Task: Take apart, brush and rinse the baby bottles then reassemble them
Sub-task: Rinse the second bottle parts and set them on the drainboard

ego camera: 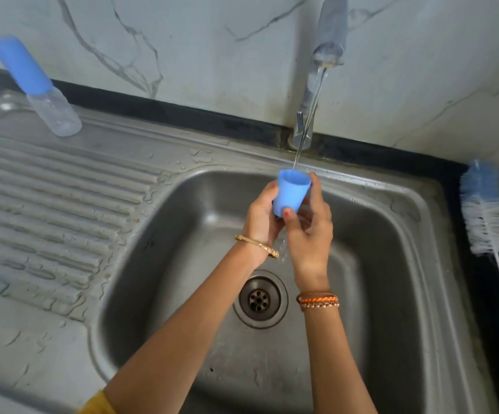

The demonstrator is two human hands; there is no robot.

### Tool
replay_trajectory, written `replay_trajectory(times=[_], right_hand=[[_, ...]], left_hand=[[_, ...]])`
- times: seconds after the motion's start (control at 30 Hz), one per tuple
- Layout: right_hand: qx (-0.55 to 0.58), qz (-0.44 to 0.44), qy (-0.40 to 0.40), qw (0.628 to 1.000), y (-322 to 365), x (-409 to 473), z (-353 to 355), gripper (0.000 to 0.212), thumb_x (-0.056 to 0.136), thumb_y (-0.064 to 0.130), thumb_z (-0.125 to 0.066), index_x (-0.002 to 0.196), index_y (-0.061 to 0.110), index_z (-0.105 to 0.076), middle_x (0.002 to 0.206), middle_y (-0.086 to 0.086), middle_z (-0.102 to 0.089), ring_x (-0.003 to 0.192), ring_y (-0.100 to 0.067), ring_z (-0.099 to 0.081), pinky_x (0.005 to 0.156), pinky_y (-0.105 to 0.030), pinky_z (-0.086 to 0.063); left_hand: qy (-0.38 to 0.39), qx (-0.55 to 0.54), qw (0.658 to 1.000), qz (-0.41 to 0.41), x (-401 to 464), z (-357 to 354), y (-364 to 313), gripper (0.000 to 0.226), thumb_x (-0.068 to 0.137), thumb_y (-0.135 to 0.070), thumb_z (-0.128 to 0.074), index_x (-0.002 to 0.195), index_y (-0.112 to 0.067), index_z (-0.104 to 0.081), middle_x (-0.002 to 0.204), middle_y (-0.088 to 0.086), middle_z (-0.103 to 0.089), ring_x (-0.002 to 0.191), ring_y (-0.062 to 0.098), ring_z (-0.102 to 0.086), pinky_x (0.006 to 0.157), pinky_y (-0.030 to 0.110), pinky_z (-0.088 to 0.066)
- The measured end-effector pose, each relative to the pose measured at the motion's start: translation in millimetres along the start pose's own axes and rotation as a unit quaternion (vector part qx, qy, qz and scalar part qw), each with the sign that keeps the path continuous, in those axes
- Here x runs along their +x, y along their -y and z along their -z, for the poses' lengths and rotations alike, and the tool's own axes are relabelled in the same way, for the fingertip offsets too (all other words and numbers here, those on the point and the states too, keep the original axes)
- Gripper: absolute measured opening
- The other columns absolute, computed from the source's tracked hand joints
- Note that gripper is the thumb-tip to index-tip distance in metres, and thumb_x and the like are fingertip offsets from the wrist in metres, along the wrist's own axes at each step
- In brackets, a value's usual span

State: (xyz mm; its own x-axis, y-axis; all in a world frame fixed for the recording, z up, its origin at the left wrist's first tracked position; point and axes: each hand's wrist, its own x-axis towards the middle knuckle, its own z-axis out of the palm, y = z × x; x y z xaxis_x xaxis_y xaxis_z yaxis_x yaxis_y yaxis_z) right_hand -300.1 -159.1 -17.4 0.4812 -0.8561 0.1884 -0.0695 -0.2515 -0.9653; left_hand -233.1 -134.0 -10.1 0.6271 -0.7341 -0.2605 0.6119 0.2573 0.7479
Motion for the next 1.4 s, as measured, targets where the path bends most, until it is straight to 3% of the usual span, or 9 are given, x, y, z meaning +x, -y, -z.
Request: replay_trajectory(times=[0.2,0.4,0.53,0.6,0.73,0.83,1.13,1.27,1.4], right_hand=[[-0.166,0.120,-0.035,0.978,0.1,2.4,7.2,0.069,0.072,0.000,-0.068,0.133,0.026,-0.049,0.116,-0.002,-0.055,0.100,-0.015,-0.046,0.090,0.000,-0.022],[-0.275,0.232,-0.075,0.930,7.1,15.1,17.6,0.021,0.075,0.028,-0.059,0.081,0.009,-0.067,0.092,-0.009,-0.067,0.102,-0.017,-0.043,0.078,-0.023,-0.027],[-0.144,0.057,-0.019,0.988,25.6,29.7,15.9,0.028,0.079,0.029,-0.058,0.081,0.004,-0.070,0.105,-0.010,-0.061,0.110,-0.027,-0.052,0.093,-0.033,-0.037],[-0.155,0.136,-0.005,0.979,33.8,24.6,14.1,0.026,0.081,0.024,-0.053,0.076,0.006,-0.071,0.093,0.006,-0.058,0.111,-0.023,-0.050,0.092,-0.039,-0.036],[-0.371,0.443,0.066,0.813,30.9,34.7,29.2,0.029,0.086,0.033,-0.047,0.068,0.021,-0.066,0.073,0.012,-0.066,0.109,-0.017,-0.044,0.084,-0.032,-0.024],[-0.451,0.534,0.062,0.712,29.5,47.1,35.5,0.028,0.086,0.034,-0.048,0.066,0.023,-0.064,0.074,0.012,-0.067,0.109,-0.017,-0.045,0.085,-0.034,-0.027],[-0.498,0.383,-0.003,0.778,26.0,44.5,16.9,0.022,0.073,0.017,-0.046,0.062,0.017,-0.066,0.066,0.002,-0.069,0.097,-0.026,-0.066,0.082,-0.035,-0.027],[-0.489,0.456,0.049,0.742,21.9,46.4,21.8,0.014,0.068,0.011,-0.056,0.064,0.019,-0.067,0.069,0.003,-0.069,0.098,-0.028,-0.065,0.081,-0.033,-0.029],[-0.492,0.508,0.070,0.704,2.0,50.5,47.5,0.015,0.078,0.026,-0.064,0.065,0.018,-0.065,0.072,0.004,-0.068,0.095,-0.024,-0.061,0.078,-0.033,-0.031]], left_hand=[[-0.003,-0.034,0.999,0.003,5.5,2.4,-3.7,0.026,0.095,-0.022,-0.033,0.093,-0.007,-0.055,0.082,0.007,-0.059,0.070,0.017,-0.055,0.060,0.024,-0.048],[-0.016,0.051,0.999,0.001,13.4,-0.4,-7.1,0.048,0.089,-0.044,-0.052,0.119,-0.008,-0.045,0.101,0.012,-0.056,0.075,0.016,-0.056,0.065,0.027,-0.048],[-0.011,0.086,0.996,-0.025,10.2,-11.5,-9.4,0.028,0.099,-0.036,-0.031,0.093,-0.017,-0.050,0.077,0.001,-0.061,0.056,0.007,-0.061,0.050,0.021,-0.052],[-0.069,0.090,0.994,-0.012,14.4,-17.7,-20.2,0.034,0.099,-0.038,-0.035,0.082,-0.016,-0.053,0.056,-0.002,-0.058,0.041,0.006,-0.052,0.039,0.014,-0.043],[-0.064,0.017,0.979,0.195,12.6,-3.9,-44.6,0.052,0.098,-0.034,-0.035,0.058,-0.009,-0.057,0.033,-0.003,-0.039,0.020,0.002,-0.030,0.021,0.009,-0.016],[-0.036,-0.020,0.975,0.219,6.7,3.1,-33.8,0.061,0.097,-0.032,-0.027,0.049,-0.011,-0.057,0.032,-0.004,-0.037,0.019,0.003,-0.029,0.022,0.012,-0.018],[-0.013,-0.087,0.983,0.161,27.7,-17.0,-20.0,0.046,0.096,-0.047,-0.036,0.085,-0.009,-0.060,0.071,0.006,-0.060,0.065,0.014,-0.059,0.066,0.024,-0.050],[0.009,-0.048,0.984,0.172,32.0,-7.9,-21.8,0.033,0.096,-0.034,-0.039,0.079,-0.010,-0.056,0.053,0.001,-0.056,0.043,0.007,-0.051,0.043,0.017,-0.044],[0.026,0.199,0.947,0.252,27.6,-0.5,-29.1,0.032,0.095,-0.038,-0.039,0.076,-0.014,-0.049,0.047,-0.001,-0.050,0.035,0.006,-0.040,0.040,0.014,-0.032]])
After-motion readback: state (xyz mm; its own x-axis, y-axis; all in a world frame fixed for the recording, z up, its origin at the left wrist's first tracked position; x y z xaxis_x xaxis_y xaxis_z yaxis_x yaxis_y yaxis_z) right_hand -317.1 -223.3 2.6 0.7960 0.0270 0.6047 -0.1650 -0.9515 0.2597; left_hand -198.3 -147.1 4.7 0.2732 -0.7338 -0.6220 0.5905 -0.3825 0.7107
